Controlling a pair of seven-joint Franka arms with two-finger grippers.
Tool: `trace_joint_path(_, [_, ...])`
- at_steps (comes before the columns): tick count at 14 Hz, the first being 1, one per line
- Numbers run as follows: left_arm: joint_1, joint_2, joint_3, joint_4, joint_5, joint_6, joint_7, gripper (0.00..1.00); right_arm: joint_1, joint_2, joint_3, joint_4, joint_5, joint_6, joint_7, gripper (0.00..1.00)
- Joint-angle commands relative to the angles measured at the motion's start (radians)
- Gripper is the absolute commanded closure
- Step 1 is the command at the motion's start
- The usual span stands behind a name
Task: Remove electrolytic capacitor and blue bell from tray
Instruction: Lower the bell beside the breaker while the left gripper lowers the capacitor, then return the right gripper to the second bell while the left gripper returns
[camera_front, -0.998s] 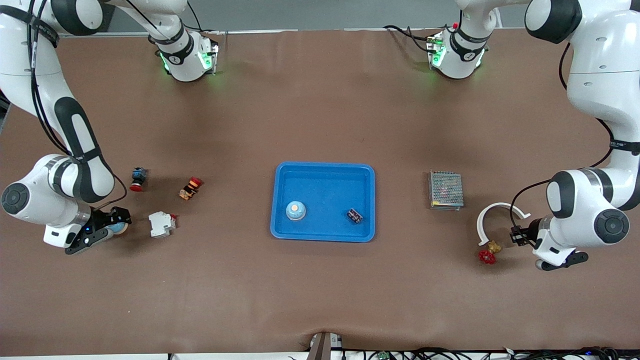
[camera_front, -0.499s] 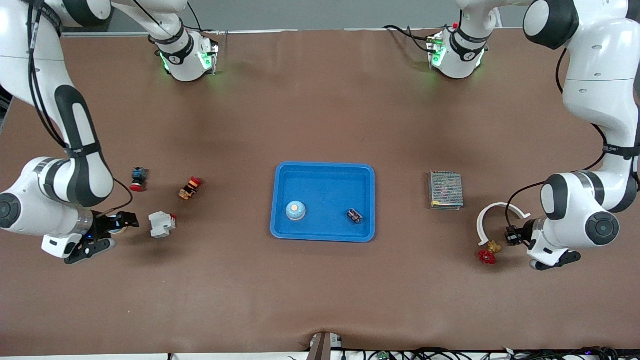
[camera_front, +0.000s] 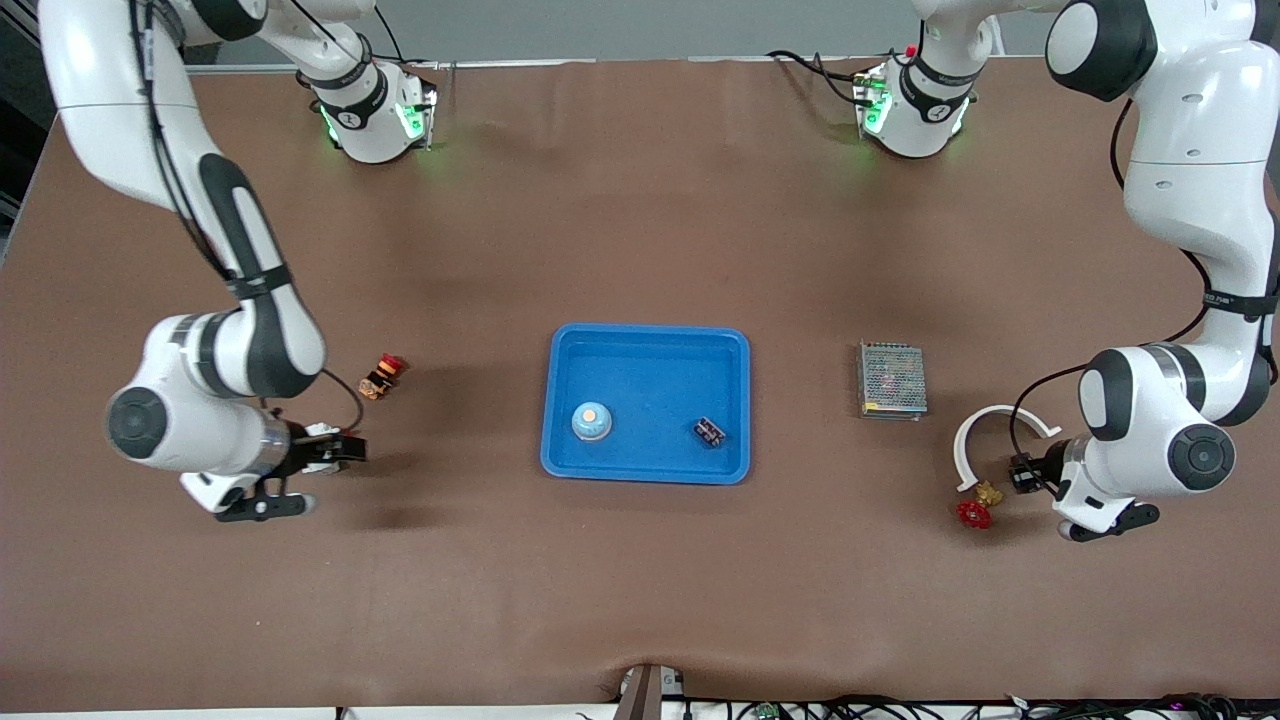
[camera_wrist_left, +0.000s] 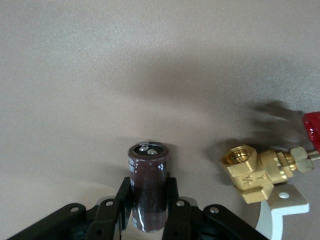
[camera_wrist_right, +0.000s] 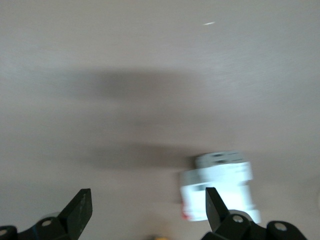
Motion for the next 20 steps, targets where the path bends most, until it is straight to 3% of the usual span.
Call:
trace_joint_path(1, [-0.003,0.007,-0.002,0.016,0.027,0.005,-0.021,0.41,0.094,-0.055,-0.011,-0.045,0.02,0.003,0.258,0.0])
trace_joint_path(2, [-0.003,0.006,-0.002,0.016,0.027,0.005,-0.02,0.29,0.123,-0.065,-0.012,-0.055,0.02,0.002,0.358,0.0])
trace_joint_path(3, [-0.001,0.003,-0.002,0.016,0.027,0.005,-0.02,0.0,0.129,-0.079,-0.012,-0.088,0.02,0.02,0.438,0.0])
trace_joint_path(7, [-0.001,-0.023,-0.005,0.022,0.026,-0.002,-0.023,0.0,0.149,-0.081,-0.014,-0.102,0.016,0.037,0.46,0.0])
trace_joint_path(13, [0.002,-0.054,-0.011,0.024,0.015,-0.011,-0.044,0.0,0.324,-0.067,-0.016,-0.058,0.003,0.108,0.604,0.0])
trace_joint_path(18, [-0.001,-0.172,-0.022,0.024,0.012,-0.168,-0.084,0.0,0.427,0.057,-0.019,0.06,0.0,0.111,0.814,0.0])
trace_joint_path(20, [-0.001,-0.221,-0.063,0.027,0.012,-0.239,-0.159,0.0,0.43,0.091,-0.017,0.07,0.012,0.187,0.824,0.0])
